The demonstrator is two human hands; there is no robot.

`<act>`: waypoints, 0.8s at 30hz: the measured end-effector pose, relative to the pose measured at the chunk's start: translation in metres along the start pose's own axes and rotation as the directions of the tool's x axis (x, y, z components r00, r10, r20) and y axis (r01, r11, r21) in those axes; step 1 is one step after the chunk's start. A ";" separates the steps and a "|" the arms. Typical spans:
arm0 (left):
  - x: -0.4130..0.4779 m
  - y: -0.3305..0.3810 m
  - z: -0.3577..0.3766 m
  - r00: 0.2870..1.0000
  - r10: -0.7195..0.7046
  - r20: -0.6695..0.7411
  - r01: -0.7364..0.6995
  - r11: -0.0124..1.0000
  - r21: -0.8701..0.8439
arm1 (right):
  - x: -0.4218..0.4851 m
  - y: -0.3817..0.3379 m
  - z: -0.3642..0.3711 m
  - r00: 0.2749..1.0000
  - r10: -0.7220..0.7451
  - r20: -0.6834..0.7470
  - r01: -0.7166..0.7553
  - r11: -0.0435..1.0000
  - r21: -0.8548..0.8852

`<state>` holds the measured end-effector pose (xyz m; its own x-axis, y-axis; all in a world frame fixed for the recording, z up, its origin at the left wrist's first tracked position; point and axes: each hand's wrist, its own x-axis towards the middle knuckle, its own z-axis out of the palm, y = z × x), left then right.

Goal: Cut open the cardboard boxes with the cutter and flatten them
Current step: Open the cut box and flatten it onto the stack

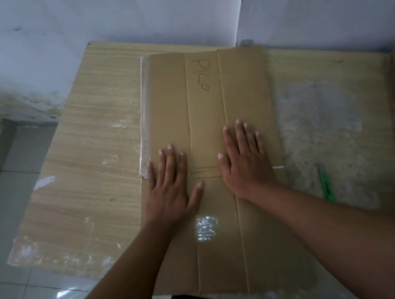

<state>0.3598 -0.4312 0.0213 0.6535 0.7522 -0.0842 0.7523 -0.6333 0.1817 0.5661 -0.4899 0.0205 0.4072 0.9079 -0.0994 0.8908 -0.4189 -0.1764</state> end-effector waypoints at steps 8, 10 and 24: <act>0.166 -0.051 -0.028 0.996 -0.068 0.049 0.069 0.997 -0.021 | 0.000 0.000 -0.002 0.999 0.026 0.036 -0.026 1.000 0.007; 0.173 -0.052 -0.027 0.999 -0.041 0.005 0.041 0.999 -0.003 | 0.010 -0.006 -0.005 0.993 0.096 0.071 -0.098 0.995 0.014; 0.171 -0.054 -0.022 1.000 -0.016 -0.003 0.016 1.000 -0.026 | 0.203 -0.009 -0.022 0.981 0.181 -0.062 -0.179 0.983 0.041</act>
<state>0.4288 -0.2640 0.0186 0.6412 0.7628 -0.0838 0.7601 -0.6163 0.2058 0.6452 -0.3016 0.0233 0.5736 0.8162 -0.0691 0.7945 -0.5750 -0.1954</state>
